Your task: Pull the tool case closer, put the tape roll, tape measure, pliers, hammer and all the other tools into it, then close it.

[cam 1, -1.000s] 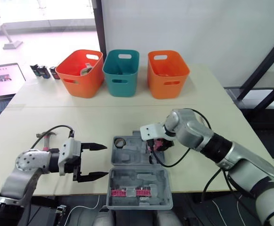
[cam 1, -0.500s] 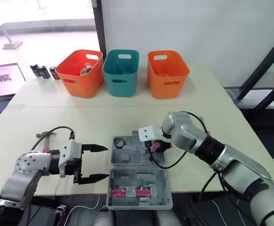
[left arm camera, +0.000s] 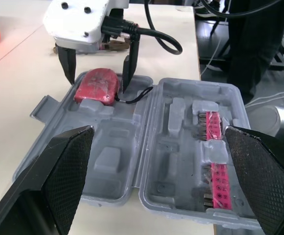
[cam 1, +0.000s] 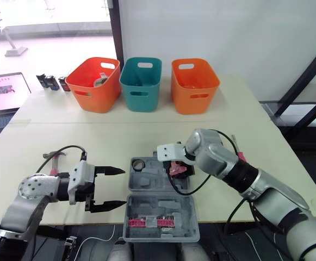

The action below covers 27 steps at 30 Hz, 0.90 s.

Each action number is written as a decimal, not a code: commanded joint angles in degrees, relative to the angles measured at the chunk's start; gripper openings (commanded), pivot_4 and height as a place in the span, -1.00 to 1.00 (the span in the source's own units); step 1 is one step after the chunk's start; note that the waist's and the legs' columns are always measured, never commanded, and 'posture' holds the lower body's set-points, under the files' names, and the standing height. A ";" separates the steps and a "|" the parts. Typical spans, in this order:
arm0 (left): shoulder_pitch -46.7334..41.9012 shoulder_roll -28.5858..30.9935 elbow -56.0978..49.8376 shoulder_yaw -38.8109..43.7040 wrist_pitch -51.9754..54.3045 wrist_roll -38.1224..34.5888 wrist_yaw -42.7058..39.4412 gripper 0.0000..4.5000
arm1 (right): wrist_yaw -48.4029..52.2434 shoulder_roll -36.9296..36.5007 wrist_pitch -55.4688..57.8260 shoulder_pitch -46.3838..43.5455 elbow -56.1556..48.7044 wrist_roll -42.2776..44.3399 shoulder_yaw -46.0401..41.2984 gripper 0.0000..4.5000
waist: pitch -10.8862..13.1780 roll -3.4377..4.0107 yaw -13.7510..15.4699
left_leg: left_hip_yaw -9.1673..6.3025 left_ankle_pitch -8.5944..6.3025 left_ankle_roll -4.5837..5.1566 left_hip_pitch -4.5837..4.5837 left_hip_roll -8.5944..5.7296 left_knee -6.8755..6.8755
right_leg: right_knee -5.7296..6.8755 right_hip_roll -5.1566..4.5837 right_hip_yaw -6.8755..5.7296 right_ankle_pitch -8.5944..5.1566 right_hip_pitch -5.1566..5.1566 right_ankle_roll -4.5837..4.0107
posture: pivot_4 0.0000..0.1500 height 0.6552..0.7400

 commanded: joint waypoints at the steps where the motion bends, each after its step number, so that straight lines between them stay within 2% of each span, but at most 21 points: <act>1: -0.78 0.06 -1.32 0.03 -0.06 -0.77 -0.46 1.00 | 0.70 -1.18 1.48 -1.18 -4.39 1.78 -4.16 0.98 | 0.00 0.00 -0.01 | 0.00 0.00 0.00 0.00 0.00 0.00 | 0.00 0.00 0.00 0.00 0.00 0.00 | 1.00 1.00; 7: -1.16 0.01 -0.89 -0.01 -0.12 -0.57 -0.57 1.00 | 0.05 -4.00 3.58 2.32 -8.55 7.70 -11.97 0.98 | -0.01 -0.01 0.07 | -0.01 0.00 0.00 0.00 0.00 0.01 | 0.00 0.00 0.00 0.00 0.02 0.00 | 1.00 1.00; 8: -1.14 -0.01 -0.81 0.00 -0.17 -0.51 -0.56 1.00 | -0.07 -4.36 4.43 3.26 -9.51 8.83 -13.24 0.76 | -0.01 -0.02 0.06 | 0.00 0.00 0.00 0.00 0.00 0.02 | 0.00 0.00 0.00 0.00 0.02 0.00 | 1.00 1.00; 9: -1.09 -0.01 -0.79 0.03 -0.15 -0.53 -0.54 1.00 | -0.13 -5.03 4.72 4.37 -10.67 9.71 -14.12 0.64 | -0.01 -0.02 0.04 | -0.01 0.00 0.00 0.00 0.00 0.02 | 0.00 0.00 0.00 0.00 0.02 0.00 | 1.00 1.00; 14: -0.92 -0.19 -0.91 -0.01 -0.01 -0.54 -0.23 1.00 | -5.12 -4.93 3.05 10.07 -14.05 13.23 -18.84 -0.49 | -0.01 -0.02 -0.09 | 0.00 0.00 0.00 0.00 0.00 0.02 | 0.00 0.00 0.00 0.00 0.01 0.00 | 1.00 1.00; 19: -0.69 -0.28 -1.07 0.03 0.08 -0.53 0.04 1.00 | -11.06 -3.63 -3.87 16.90 -14.97 17.11 -24.10 -0.49 | -0.02 -0.03 0.00 | -0.01 0.00 0.00 0.01 0.00 0.04 | 0.00 0.00 0.00 0.00 0.03 -0.01 | 1.00 1.00; 27: -0.34 -0.47 -1.25 0.01 0.06 -0.34 0.69 1.00 | -20.48 -1.04 -8.75 25.18 -13.10 21.15 -30.35 -0.49 | -0.02 -0.05 0.01 | -0.01 0.00 0.00 0.01 0.00 0.05 | 0.00 0.00 0.01 -0.01 0.04 -0.03 | 1.00 1.00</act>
